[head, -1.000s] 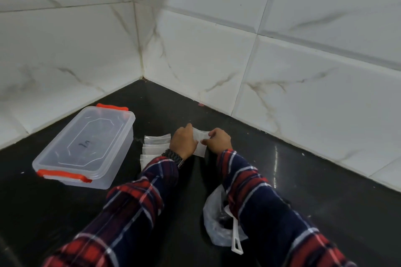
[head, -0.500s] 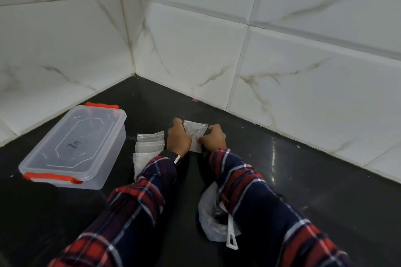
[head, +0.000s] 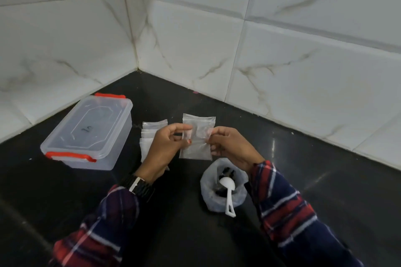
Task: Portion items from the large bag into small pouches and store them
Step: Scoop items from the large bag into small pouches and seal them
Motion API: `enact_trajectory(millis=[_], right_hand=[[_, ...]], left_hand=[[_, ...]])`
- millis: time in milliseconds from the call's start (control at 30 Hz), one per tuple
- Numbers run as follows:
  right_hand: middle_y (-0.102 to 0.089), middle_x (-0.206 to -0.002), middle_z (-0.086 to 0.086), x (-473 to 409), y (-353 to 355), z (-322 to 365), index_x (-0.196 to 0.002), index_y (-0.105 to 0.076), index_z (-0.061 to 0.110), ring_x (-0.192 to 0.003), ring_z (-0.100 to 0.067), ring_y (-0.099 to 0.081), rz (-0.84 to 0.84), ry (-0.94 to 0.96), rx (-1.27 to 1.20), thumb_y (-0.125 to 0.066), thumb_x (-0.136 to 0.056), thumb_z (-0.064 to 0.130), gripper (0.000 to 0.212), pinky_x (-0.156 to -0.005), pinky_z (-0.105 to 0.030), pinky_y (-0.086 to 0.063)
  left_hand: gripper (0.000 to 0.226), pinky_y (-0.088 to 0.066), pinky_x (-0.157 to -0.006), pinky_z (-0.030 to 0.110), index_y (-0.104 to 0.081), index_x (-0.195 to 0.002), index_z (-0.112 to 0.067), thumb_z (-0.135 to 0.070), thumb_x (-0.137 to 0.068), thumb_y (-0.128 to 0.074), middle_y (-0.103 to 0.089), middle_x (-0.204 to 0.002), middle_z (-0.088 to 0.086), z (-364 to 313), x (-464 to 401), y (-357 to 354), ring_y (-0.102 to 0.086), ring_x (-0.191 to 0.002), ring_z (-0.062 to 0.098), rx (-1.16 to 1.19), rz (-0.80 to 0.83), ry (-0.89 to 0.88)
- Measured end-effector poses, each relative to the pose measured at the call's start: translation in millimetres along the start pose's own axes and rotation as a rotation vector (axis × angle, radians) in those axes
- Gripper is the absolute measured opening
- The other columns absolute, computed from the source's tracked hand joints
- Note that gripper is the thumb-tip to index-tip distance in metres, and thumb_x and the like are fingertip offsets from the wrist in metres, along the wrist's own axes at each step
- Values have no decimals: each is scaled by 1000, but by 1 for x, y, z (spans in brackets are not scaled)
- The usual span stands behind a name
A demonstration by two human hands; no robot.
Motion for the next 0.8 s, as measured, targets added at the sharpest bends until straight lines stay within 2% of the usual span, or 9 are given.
enact_trajectory(millis=[100, 200, 300, 367, 433, 533, 600, 700, 800], right_hand=[[-60, -79, -4, 35, -16, 4, -94, -66, 11, -71, -13, -57, 124, 16, 176, -63, -90, 17, 7, -63, -24, -48], [-64, -89, -8, 55, -10, 15, -105, -65, 13, -82, -16, -62, -13, 100, 275, -66, -88, 31, 25, -65, -26, -51], [-70, -88, -6, 73, -14, 26, -95, -71, 17, -77, -9, -62, -37, 189, 388, -66, -89, 27, 13, -63, -22, -52], [-68, -71, 9, 82, -18, 25, -87, -72, 19, -64, 0, -59, -17, 198, 461, -66, -89, 23, 7, -58, -17, -48], [-62, -58, 14, 89, -17, 25, -83, -72, 18, -56, 1, -55, -42, 209, 500, -68, -88, 21, 7, -58, -18, -49], [-66, -62, -1, 100, -14, 22, -81, -71, 15, -57, -6, -57, -143, 237, 472, -70, -85, 18, 5, -63, -25, -52], [-69, -64, -6, 109, -13, 19, -79, -69, 15, -56, -6, -59, -235, 269, 417, -72, -84, 16, 6, -61, -22, -51], [-66, -62, 0, 122, -20, 16, -74, -65, 18, -55, 0, -57, -354, 323, 387, -72, -83, 15, 12, -58, -14, -47], [-61, -67, 10, 130, -37, 14, -75, -64, 14, -63, 2, -59, -354, 387, 354, -72, -83, 12, 12, -60, -10, -45]], left_hand=[[33, -54, -74, 15, -66, -107, -19, 4, -85, -63, -67, -105, -13, -6, 38, 1, -66, -89, 2, 8, 22, -10], [32, -54, -72, 16, -68, -102, -22, 5, -84, -63, -70, -99, -17, -7, 67, 0, -67, -84, 2, -3, 23, -48], [32, -54, -73, 16, -67, -97, -26, 3, -85, -63, -71, -94, -21, -7, 85, -4, -67, -84, 3, -58, 31, -75], [29, -52, -72, 13, -67, -96, -28, -1, -86, -63, -70, -92, -23, -7, 95, -8, -65, -85, 0, -86, 44, -84], [31, -50, -74, 11, -65, -97, -31, -3, -86, -64, -67, -98, -23, -7, 101, -11, -63, -91, -2, -138, 42, -101], [38, -45, -85, 12, -61, -99, -40, -5, -84, -67, -51, -115, -18, -11, 112, -3, -54, -105, -2, -232, -80, -165], [36, -41, -87, 10, -57, -97, -45, -13, -84, -67, -45, -112, -22, -20, 122, 5, -50, -105, -6, -279, -202, -211], [26, -48, -77, 10, -61, -95, -38, -13, -87, -64, -60, -102, -18, -18, 130, -1, -59, -92, -6, -130, -198, -158], [12, -57, -78, 25, -68, -97, -17, -11, -89, -62, -72, -93, 1, -1, 131, -16, -69, -89, 13, 142, -148, -19]])
Point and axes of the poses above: each hand's wrist, its own x-axis away from the middle knuckle, its own y-axis out of the back of the hand, z = x × y, the point moved 9 cm from there along -x, towards the middle knuckle
